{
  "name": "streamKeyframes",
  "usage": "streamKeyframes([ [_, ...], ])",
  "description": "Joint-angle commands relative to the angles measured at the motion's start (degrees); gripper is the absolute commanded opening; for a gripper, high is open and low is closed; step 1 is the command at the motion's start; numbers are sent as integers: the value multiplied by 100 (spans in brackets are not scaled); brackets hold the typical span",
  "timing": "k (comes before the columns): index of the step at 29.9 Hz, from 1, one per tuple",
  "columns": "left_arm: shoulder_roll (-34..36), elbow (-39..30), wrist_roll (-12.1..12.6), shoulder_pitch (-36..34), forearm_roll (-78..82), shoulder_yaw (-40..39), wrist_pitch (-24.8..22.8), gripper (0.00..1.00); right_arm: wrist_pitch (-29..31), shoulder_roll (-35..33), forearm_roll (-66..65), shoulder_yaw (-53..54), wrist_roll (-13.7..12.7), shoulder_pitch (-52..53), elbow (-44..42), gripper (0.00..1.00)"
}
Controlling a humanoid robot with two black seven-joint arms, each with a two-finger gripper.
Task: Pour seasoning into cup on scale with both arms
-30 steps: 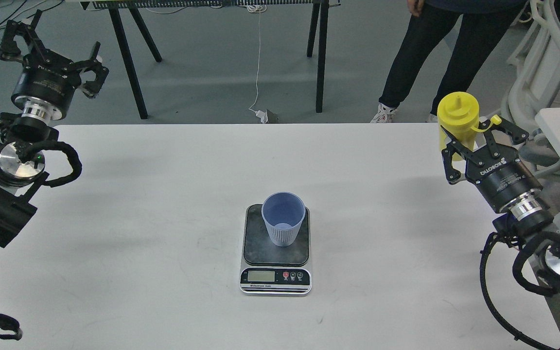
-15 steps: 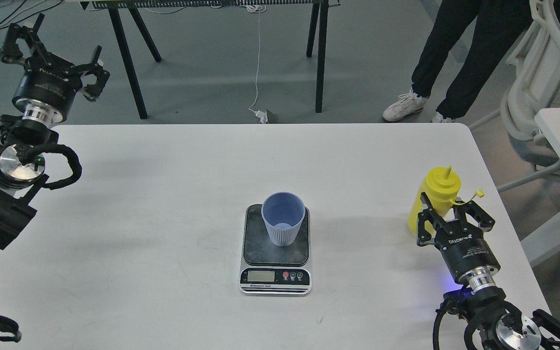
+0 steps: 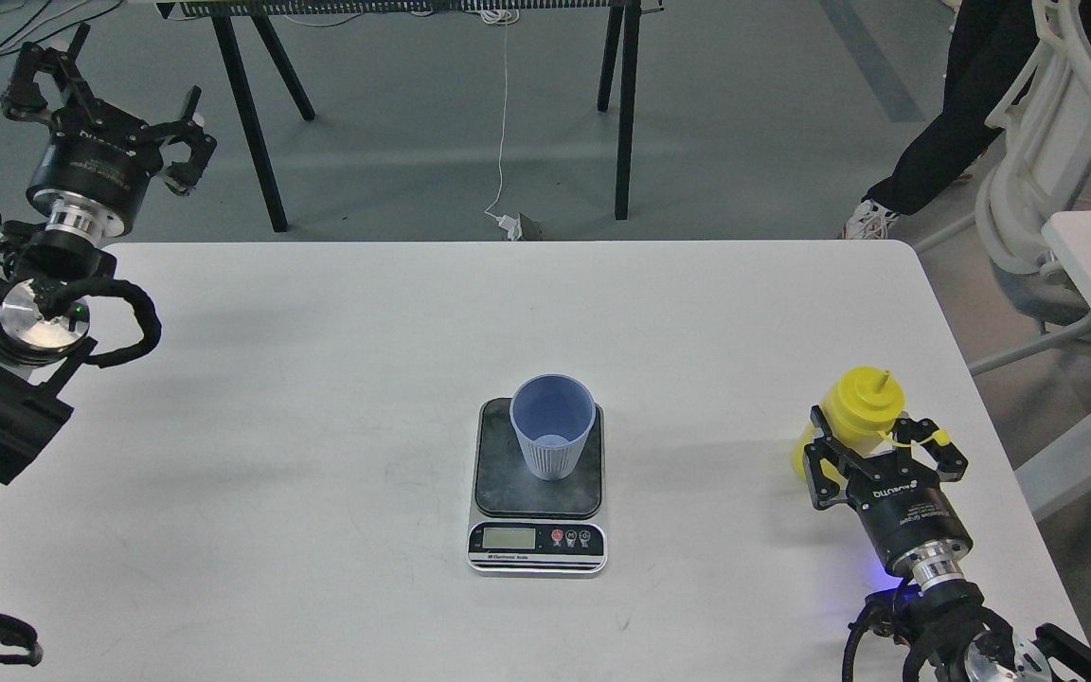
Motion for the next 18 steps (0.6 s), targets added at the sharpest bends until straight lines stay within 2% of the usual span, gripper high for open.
streamKeyframes([
  [1, 33, -8, 0, 1, -5, -7, 0, 100, -1, -113, -12, 52, 20, -215, 207, 98],
  [12, 50, -140, -9, 1, -5, -69, 0, 100, -1, -1149, -477, 60, 55, -1067, 409, 98],
  [18, 77, -132, -9, 10, -14, -78, 0, 100, -1, -2283, -575, 621, 72, -1051, 24, 98],
])
